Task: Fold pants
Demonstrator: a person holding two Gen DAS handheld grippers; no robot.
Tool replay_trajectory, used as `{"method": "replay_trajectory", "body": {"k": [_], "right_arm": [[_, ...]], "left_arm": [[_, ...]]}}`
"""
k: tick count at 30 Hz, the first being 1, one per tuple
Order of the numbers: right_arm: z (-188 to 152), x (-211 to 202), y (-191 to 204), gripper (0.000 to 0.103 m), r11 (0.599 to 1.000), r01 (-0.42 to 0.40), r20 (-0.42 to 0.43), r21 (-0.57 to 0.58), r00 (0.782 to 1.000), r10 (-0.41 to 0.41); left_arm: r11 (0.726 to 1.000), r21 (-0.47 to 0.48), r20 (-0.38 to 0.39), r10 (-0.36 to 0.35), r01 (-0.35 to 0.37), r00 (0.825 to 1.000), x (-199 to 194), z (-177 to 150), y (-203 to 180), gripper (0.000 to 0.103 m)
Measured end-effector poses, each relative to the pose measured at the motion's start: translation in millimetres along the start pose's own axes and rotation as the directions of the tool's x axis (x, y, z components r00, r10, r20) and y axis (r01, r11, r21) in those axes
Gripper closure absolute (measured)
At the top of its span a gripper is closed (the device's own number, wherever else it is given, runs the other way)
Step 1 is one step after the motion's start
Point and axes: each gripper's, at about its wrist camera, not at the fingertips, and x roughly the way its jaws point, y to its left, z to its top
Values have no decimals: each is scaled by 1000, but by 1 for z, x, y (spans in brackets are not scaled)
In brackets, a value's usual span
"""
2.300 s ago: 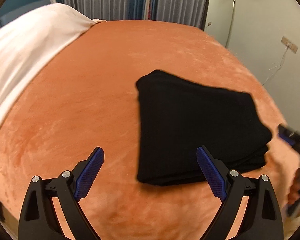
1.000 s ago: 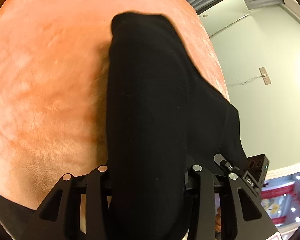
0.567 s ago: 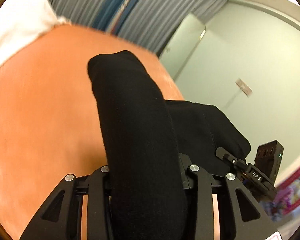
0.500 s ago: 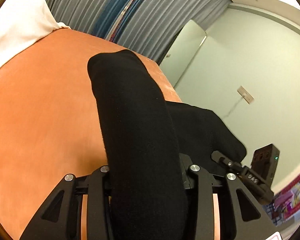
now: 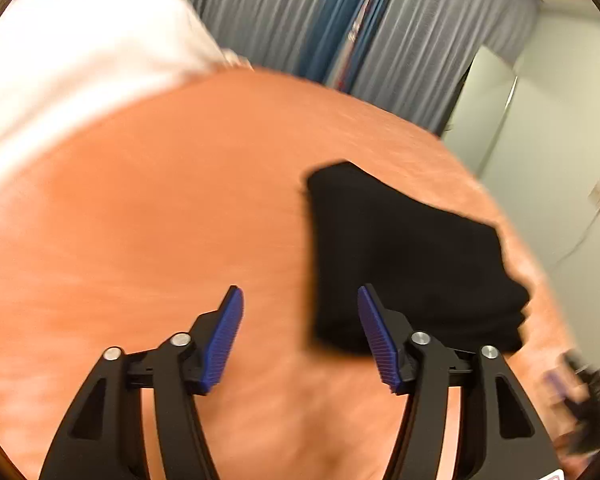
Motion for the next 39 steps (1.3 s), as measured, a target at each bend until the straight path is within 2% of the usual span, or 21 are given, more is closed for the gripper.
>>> {"method": "replay_trajectory", "body": {"k": [2, 4, 6, 9, 12, 15, 20, 30, 39], "right_arm": [[-11, -22, 27, 24, 993, 75, 1, -88, 997, -75], [-29, -48, 46, 23, 980, 127, 13, -151, 992, -126], [-41, -71, 72, 19, 964, 164, 11, -211, 986, -166], [-54, -97, 106, 19, 947, 165, 31, -277, 986, -163], [-66, -134, 137, 11, 922, 172, 86, -347, 985, -151], [-77, -161, 161, 11, 900, 181, 123, -397, 982, -143], [-95, -187, 182, 9, 873, 205, 149, -442, 977, -154], [-114, -216, 188, 9, 884, 185, 124, -430, 982, -145], [-116, -215, 184, 9, 890, 186, 114, -417, 982, -152]], "left_arm": [[990, 74, 30, 121, -123, 992, -31, -14, -13, 15], [974, 138, 36, 175, -178, 984, -73, -25, -26, 15], [973, 155, 23, 170, -172, 985, -97, -26, -30, 15], [975, 161, 5, 153, -152, 988, -140, -36, -33, 15], [971, 189, 24, 147, -149, 989, -173, -49, -53, 14], [963, 225, 46, 142, -149, 989, -205, -64, -63, 14], [960, 248, 60, 119, -131, 991, -227, -76, -75, 14], [957, 257, 65, 122, -135, 990, -251, -88, -76, 14], [954, 267, 52, 128, -138, 990, -252, -94, -73, 14]]}}
